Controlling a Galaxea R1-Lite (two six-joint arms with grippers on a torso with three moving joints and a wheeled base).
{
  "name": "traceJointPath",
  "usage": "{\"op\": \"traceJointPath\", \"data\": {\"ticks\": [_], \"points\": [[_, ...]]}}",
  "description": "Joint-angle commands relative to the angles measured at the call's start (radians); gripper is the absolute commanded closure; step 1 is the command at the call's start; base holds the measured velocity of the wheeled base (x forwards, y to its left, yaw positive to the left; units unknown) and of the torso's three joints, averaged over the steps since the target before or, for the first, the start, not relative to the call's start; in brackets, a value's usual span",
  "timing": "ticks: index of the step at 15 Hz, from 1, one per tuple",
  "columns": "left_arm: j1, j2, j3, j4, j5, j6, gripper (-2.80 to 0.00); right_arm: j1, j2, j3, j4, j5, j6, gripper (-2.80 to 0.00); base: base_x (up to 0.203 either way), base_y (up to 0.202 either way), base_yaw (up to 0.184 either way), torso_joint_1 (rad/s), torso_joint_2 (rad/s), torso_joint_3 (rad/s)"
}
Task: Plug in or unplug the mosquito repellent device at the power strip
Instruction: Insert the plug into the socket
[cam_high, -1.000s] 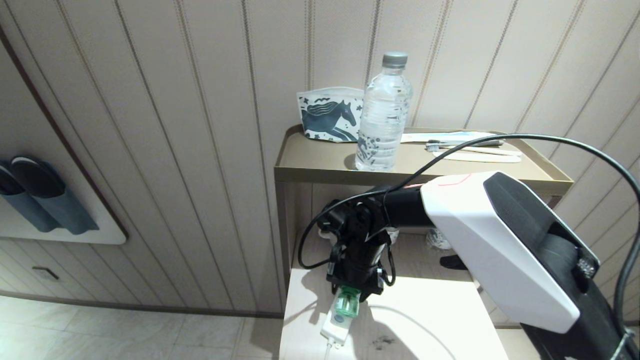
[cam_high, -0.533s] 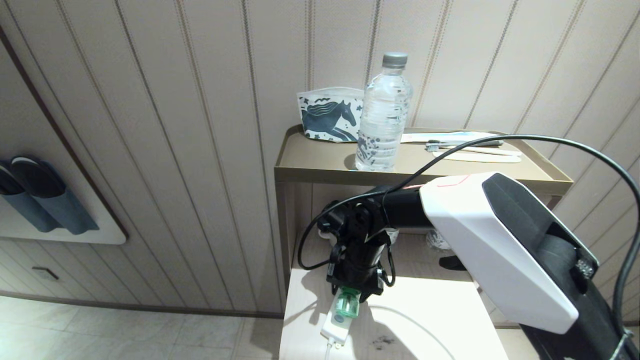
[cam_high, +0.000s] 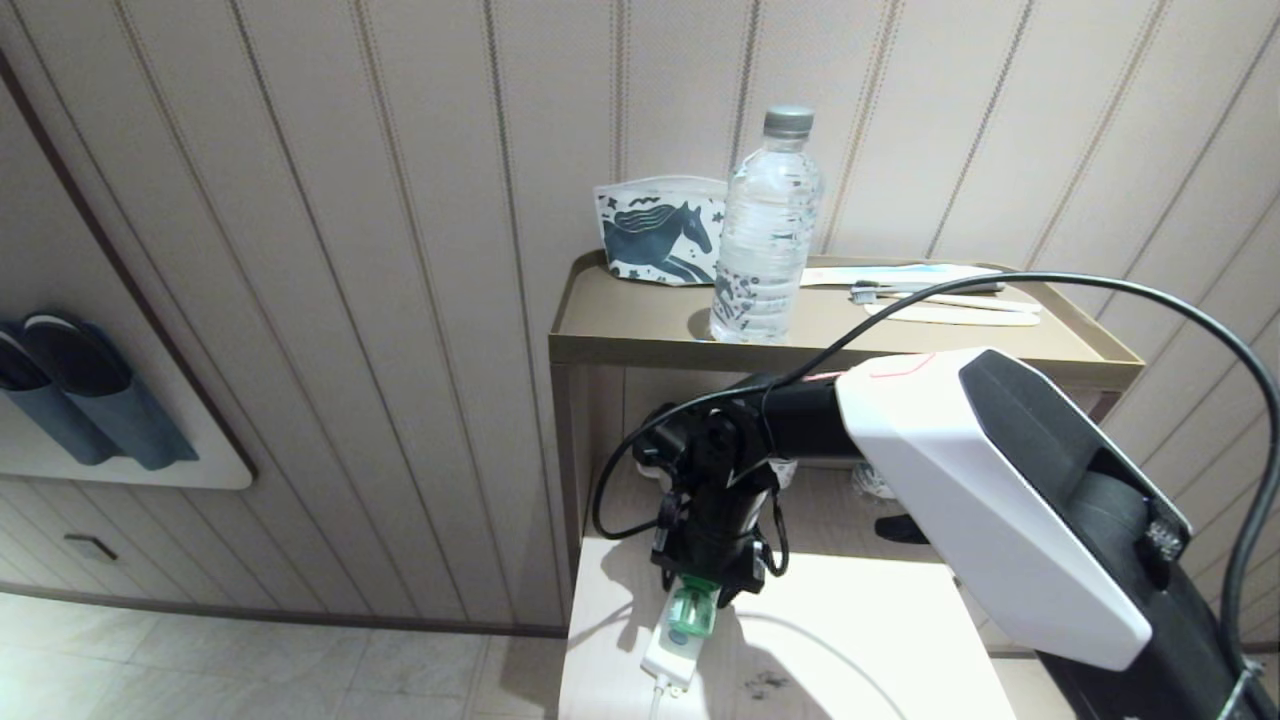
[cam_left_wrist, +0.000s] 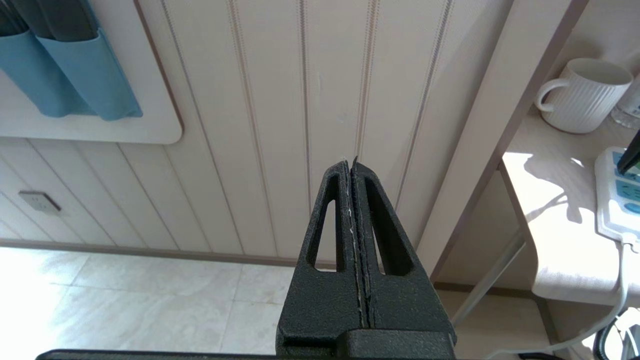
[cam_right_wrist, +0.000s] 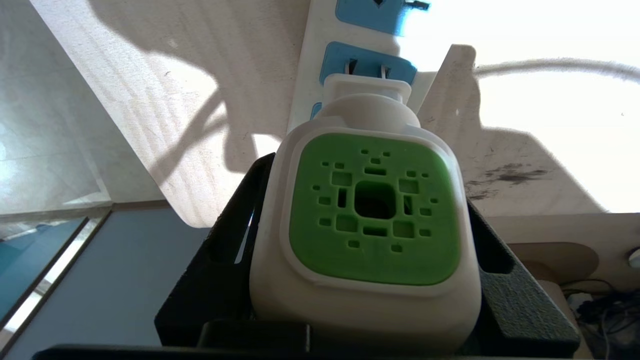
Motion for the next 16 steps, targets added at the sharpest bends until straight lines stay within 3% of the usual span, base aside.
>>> {"op": "traceJointPath", "data": {"ticks": [1,16], "points": [[0.000,0.000,0.000,0.000,0.000,0.000,0.00,0.001,-0.004,0.000,0.005,0.003,0.010,0.00,0.000,0.000,0.000,0.000,0.00,0.000],[0.000,0.000,0.000,0.000,0.000,0.000,0.00,-0.038,0.000,-0.001,0.073,0.006,0.052,0.00,0.000,0.000,0.000,0.000,0.00,0.000]]}}
